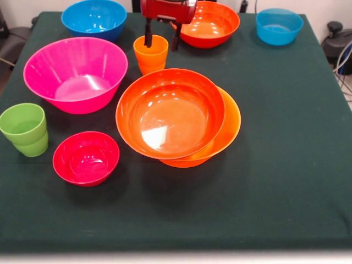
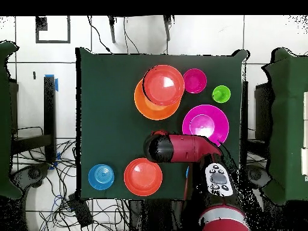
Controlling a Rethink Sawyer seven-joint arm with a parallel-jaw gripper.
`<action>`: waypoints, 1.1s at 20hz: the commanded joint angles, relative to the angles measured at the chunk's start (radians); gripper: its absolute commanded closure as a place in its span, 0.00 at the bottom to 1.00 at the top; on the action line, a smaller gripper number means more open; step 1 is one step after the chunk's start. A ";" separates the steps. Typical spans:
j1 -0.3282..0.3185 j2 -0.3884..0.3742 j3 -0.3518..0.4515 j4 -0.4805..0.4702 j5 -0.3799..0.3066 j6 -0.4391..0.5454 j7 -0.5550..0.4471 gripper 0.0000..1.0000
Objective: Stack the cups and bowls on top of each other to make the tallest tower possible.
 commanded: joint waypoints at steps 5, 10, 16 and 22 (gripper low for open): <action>0.019 0.087 0.048 0.051 0.024 -0.069 0.155 0.00; 0.014 0.110 0.055 0.057 0.015 -0.107 0.155 0.00; 0.016 0.117 0.054 0.060 0.020 -0.106 0.147 0.00; 0.027 0.124 0.040 0.069 0.032 -0.086 0.154 0.00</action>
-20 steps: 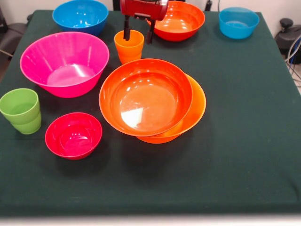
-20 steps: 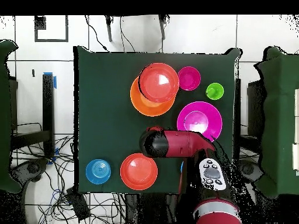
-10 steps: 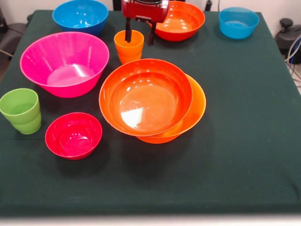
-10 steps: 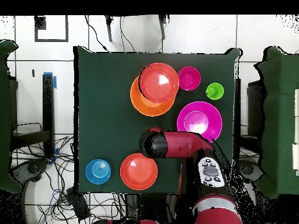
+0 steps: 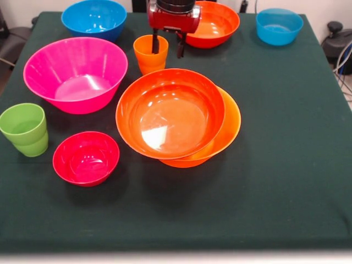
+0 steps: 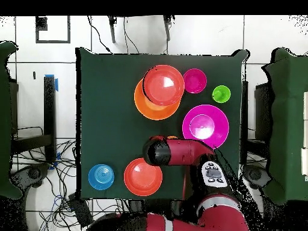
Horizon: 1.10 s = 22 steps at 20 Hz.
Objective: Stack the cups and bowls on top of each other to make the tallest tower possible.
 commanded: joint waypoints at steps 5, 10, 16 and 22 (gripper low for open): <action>0.031 0.043 0.034 0.046 0.036 -0.009 0.155 0.00; 0.032 0.051 0.031 0.044 0.029 -0.043 0.157 0.00; 0.050 0.054 0.010 0.044 0.030 -0.061 0.176 1.00; 0.047 0.053 0.013 0.045 0.035 -0.060 0.167 1.00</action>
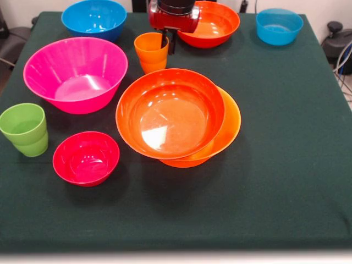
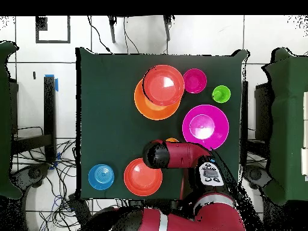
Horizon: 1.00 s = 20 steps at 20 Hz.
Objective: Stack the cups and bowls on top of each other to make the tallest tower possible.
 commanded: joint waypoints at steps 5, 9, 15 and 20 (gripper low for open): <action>0.016 -0.004 0.065 0.030 0.042 -0.012 0.140 1.00; 0.003 -0.088 0.101 0.025 0.091 0.160 0.088 1.00; 0.013 -0.142 0.105 -0.008 0.121 0.300 0.043 1.00; 0.015 -0.151 0.108 -0.023 0.128 0.350 0.033 1.00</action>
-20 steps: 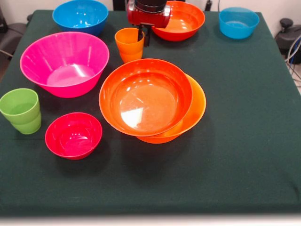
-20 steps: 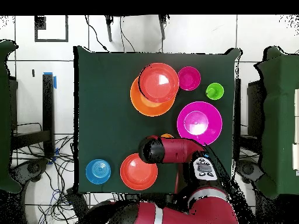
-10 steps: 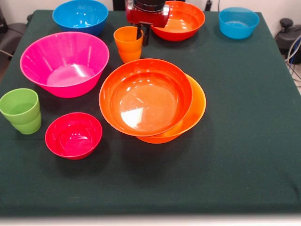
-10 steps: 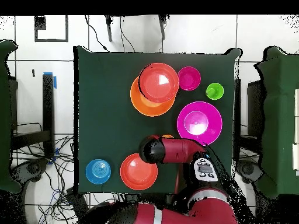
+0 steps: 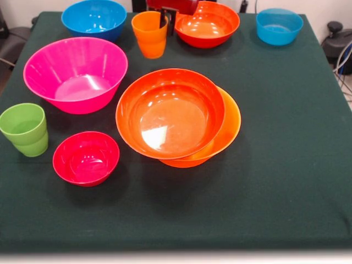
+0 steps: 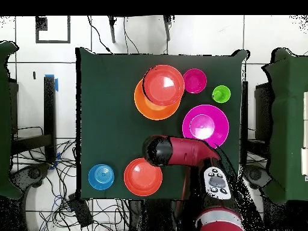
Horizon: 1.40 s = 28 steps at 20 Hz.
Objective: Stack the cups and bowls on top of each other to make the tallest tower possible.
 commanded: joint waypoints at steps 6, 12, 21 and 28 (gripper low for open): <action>0.015 -0.054 0.121 -0.066 0.063 0.240 0.015 1.00; 0.018 -0.065 0.132 -0.137 0.072 0.342 -0.001 1.00; 0.011 -0.062 0.162 -0.226 0.066 0.405 -0.016 1.00; 0.012 -0.050 0.174 -0.295 0.043 0.438 -0.036 1.00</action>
